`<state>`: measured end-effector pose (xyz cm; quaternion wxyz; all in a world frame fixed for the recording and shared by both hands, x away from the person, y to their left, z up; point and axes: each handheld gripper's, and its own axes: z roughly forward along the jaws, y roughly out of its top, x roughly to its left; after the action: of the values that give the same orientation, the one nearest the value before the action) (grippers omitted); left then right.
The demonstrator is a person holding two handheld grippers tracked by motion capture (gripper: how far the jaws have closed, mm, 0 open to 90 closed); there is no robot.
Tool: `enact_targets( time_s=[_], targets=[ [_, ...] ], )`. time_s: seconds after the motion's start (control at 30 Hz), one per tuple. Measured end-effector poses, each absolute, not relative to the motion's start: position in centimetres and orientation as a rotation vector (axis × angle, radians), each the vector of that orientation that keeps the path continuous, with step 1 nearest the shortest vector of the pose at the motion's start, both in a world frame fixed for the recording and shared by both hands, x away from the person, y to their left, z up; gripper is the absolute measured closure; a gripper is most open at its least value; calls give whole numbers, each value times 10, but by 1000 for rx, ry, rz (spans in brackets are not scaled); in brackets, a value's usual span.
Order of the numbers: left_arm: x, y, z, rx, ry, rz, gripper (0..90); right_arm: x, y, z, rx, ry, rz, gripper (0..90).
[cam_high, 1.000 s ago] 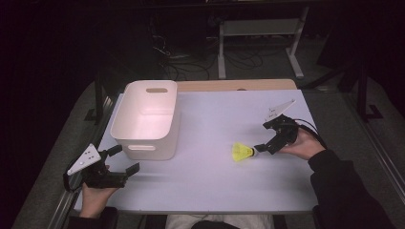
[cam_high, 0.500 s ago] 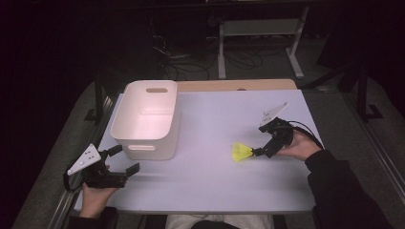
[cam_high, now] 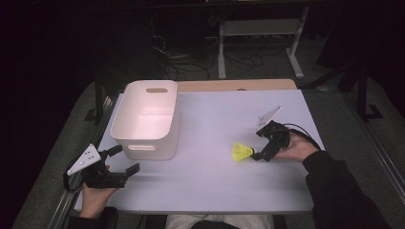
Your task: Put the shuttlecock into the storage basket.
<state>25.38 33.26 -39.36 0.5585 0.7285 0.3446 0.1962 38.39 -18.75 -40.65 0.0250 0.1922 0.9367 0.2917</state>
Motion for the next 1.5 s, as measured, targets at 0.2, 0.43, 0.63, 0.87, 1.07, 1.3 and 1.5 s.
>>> enact_targets(
  time_s=[0.2, 0.43, 0.63, 0.87, 1.07, 1.3, 1.5],
  targets=[
    [254, 333, -394, 1718, 813, 463, 0, 384, -184, -412, 557, 2913, 852, 0],
    [254, 333, -394, 1719, 813, 463, 0, 387, -187, -413, 513, 2931, 847, 131],
    [254, 332, -394, 1720, 812, 461, 0, 388, -187, -418, 470, 2952, 795, 200],
    [254, 332, -394, 1720, 811, 462, 0, 390, -188, -420, 456, 2968, 797, 283],
    [254, 332, -394, 1722, 811, 461, 0, 391, -187, -421, 447, 2974, 797, 337],
    [254, 332, -394, 1722, 812, 463, 0, 390, -183, -426, 393, 2994, 774, 449],
    [254, 332, -394, 1723, 812, 462, 0, 390, -180, -429, 364, 3007, 748, 517]
  ],
)
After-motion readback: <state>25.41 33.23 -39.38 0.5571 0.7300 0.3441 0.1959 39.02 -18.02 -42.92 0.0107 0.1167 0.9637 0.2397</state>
